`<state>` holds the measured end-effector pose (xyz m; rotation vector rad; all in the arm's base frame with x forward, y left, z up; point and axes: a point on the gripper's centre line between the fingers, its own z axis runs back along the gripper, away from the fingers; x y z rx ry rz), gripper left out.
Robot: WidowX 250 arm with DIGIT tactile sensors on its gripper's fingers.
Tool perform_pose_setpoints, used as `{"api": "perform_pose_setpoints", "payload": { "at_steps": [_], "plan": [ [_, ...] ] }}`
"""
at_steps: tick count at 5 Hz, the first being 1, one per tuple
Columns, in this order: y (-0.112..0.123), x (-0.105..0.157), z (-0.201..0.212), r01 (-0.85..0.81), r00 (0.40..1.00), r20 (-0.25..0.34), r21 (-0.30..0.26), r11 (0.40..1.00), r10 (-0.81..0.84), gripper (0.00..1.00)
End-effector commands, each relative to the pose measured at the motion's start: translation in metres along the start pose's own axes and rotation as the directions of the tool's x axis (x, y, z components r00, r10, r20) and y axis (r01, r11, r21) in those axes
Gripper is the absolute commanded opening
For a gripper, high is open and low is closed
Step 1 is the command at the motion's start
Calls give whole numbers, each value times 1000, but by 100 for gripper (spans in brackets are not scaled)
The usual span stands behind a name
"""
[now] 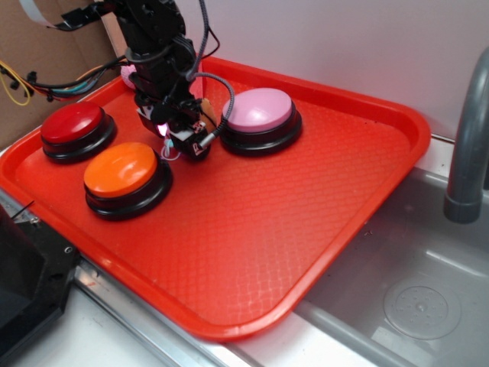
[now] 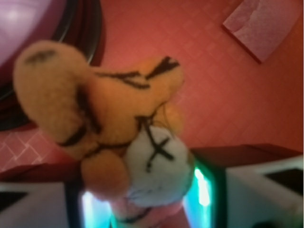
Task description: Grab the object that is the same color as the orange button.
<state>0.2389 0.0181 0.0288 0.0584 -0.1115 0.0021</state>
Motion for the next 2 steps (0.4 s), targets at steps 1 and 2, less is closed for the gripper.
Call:
{"api": "perform_pose_setpoints", "payload": {
  "at_steps": [1, 2],
  "plan": [
    [9, 11, 19, -58, 997, 41, 6, 998, 58, 0],
    [16, 11, 51, -154, 988, -12, -29, 988, 154, 0]
  ]
}}
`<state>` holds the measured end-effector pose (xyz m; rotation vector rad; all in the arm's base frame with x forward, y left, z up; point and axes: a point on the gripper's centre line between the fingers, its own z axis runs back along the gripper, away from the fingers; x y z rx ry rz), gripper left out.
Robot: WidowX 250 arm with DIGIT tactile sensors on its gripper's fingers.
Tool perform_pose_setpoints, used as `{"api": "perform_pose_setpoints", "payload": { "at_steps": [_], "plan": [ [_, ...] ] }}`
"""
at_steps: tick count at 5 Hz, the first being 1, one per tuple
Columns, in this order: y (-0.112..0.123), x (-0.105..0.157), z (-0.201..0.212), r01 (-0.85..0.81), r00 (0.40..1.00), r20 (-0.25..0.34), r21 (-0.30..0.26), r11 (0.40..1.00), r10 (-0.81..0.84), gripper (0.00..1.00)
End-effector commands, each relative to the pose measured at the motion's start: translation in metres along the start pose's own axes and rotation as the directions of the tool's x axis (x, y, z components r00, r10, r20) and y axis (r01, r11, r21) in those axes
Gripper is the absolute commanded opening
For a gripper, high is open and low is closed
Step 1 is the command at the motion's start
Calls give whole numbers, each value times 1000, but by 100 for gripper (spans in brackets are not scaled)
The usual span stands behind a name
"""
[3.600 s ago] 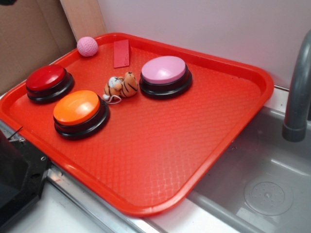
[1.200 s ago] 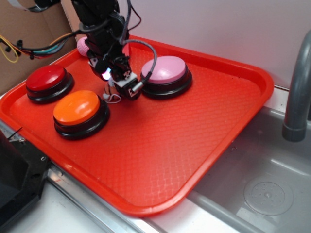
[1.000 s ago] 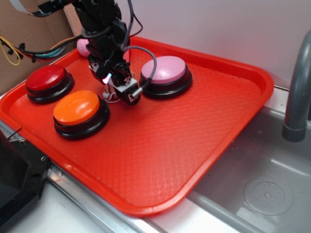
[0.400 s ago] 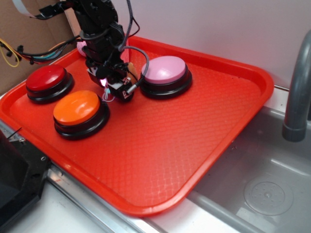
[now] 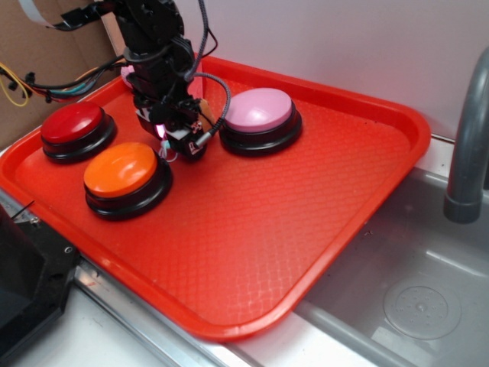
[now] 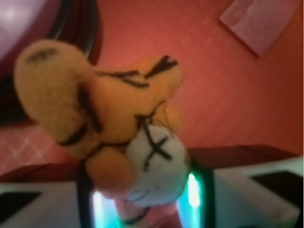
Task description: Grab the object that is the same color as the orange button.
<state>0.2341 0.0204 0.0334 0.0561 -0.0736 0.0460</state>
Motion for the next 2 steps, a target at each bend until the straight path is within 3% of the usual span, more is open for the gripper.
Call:
{"api": "perform_pose_setpoints", "payload": {
  "at_steps": [1, 2],
  "plan": [
    [15, 10, 89, -175, 984, 35, -18, 984, 175, 0],
    [20, 8, 133, -160, 983, 79, -85, 983, 167, 0]
  ]
}}
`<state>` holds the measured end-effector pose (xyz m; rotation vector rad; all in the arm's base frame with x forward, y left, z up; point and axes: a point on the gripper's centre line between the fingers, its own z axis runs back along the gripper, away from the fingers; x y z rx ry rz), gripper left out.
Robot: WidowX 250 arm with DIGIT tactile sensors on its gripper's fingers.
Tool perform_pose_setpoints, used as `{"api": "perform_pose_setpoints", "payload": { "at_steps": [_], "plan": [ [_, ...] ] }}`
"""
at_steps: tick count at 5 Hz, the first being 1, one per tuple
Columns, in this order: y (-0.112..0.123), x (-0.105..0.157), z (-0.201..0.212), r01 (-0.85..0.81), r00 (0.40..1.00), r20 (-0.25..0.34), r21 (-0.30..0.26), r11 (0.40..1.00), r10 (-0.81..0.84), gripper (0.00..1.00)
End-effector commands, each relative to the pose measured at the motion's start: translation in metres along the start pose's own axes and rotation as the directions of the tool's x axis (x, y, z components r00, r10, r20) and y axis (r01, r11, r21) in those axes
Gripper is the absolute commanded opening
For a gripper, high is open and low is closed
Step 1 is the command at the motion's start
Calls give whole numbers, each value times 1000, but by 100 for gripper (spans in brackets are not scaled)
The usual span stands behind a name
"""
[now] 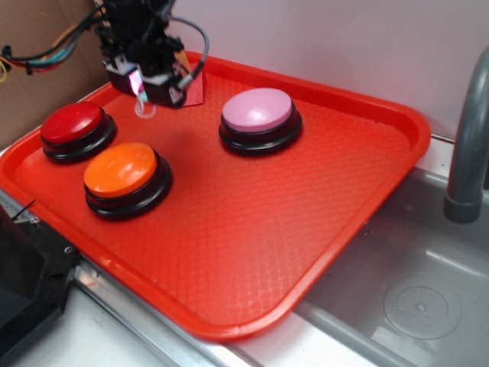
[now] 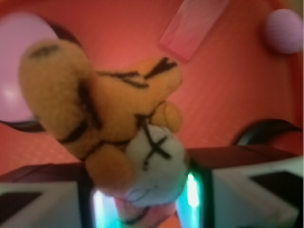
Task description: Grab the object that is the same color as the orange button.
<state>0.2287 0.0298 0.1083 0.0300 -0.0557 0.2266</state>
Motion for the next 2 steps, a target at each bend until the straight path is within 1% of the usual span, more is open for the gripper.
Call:
{"api": "perform_pose_setpoints", "payload": {
  "at_steps": [1, 2],
  "plan": [
    [11, 6, 92, -24, 990, 140, -84, 996, 36, 0],
    [21, 6, 104, -73, 982, 164, -99, 992, 89, 0]
  ]
}}
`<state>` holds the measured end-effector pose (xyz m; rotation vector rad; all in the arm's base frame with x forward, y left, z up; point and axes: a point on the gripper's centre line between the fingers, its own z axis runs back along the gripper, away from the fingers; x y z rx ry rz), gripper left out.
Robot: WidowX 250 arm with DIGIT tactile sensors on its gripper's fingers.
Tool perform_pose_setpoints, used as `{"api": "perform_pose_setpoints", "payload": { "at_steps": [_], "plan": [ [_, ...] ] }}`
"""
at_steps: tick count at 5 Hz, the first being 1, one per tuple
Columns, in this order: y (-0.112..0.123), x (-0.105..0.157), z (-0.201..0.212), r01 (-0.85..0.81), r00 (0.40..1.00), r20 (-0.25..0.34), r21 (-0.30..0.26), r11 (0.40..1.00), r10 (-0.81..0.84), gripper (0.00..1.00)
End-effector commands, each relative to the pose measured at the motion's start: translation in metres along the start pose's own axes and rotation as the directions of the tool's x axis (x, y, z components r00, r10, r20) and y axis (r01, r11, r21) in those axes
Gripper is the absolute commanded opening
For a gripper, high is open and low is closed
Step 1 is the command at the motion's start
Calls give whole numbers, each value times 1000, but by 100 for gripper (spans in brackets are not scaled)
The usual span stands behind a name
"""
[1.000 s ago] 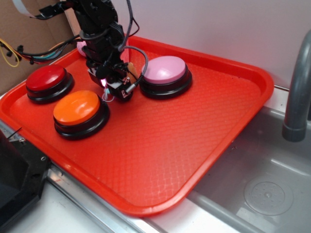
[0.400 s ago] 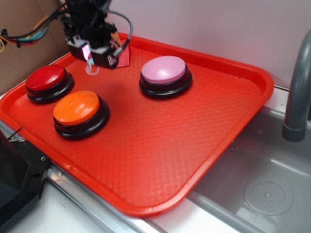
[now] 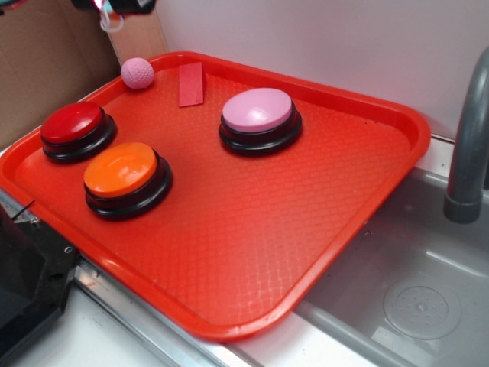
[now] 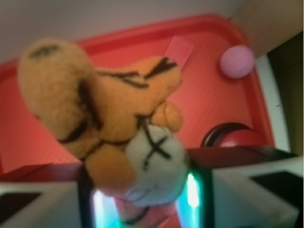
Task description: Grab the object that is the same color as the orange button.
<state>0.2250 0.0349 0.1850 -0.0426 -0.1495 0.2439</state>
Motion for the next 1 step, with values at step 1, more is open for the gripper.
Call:
{"api": "perform_pose_setpoints", "payload": {
  "at_steps": [1],
  "plan": [
    [14, 7, 17, -57, 997, 46, -23, 998, 58, 0]
  ]
}}
